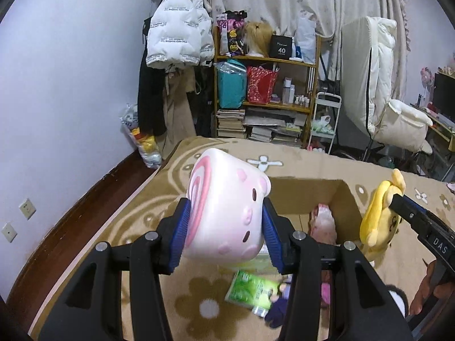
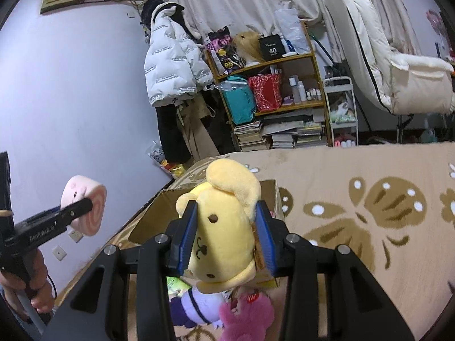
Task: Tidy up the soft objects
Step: 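Carry both plushes over the box and release them inside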
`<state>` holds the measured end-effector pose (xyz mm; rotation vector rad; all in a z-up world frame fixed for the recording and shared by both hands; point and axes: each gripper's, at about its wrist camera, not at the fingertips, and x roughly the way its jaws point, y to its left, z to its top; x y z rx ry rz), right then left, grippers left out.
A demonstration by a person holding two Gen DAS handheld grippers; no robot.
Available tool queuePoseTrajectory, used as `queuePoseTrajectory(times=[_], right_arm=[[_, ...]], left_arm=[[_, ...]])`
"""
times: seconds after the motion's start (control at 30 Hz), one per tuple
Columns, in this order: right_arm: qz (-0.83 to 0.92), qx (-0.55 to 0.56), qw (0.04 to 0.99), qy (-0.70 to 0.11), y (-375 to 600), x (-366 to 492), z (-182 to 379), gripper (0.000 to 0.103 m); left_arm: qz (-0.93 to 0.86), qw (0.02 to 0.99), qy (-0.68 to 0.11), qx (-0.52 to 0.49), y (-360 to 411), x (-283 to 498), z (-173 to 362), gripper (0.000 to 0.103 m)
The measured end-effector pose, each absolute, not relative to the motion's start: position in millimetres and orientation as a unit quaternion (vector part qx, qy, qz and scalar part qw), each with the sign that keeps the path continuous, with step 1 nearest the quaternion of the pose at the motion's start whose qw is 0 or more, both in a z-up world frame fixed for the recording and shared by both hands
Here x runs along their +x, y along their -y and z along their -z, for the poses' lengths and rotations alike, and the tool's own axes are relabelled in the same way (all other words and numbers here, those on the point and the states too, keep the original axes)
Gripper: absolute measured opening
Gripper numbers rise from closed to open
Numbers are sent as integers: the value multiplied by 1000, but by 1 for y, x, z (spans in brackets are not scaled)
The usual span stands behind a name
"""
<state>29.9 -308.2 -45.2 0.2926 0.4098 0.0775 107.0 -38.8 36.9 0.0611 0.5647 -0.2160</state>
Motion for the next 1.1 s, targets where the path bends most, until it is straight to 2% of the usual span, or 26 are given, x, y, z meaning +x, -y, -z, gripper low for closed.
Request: queuePoseTrajectory(times=[0.37,0.8,0.93,1.03,1.1], right_arm=[[-53,95,970,-218,302,79,45,43],[-61,128,962,-235,305,97,61,47],[-72,147,954,-250,306,100,65,48],[-70,147,953,-255,306,102,64,51],[-68,142,954,-256,305,101,63,52]], left_arm=[[133,947,-291,10,49,154,-20,48],[196,922,-333,29,87,170,13,51],[209,919,-334,13,85,167,17,57],[202,924,-323,26,87,163,14,71],[196,928,-316,30,86,160,12,76]])
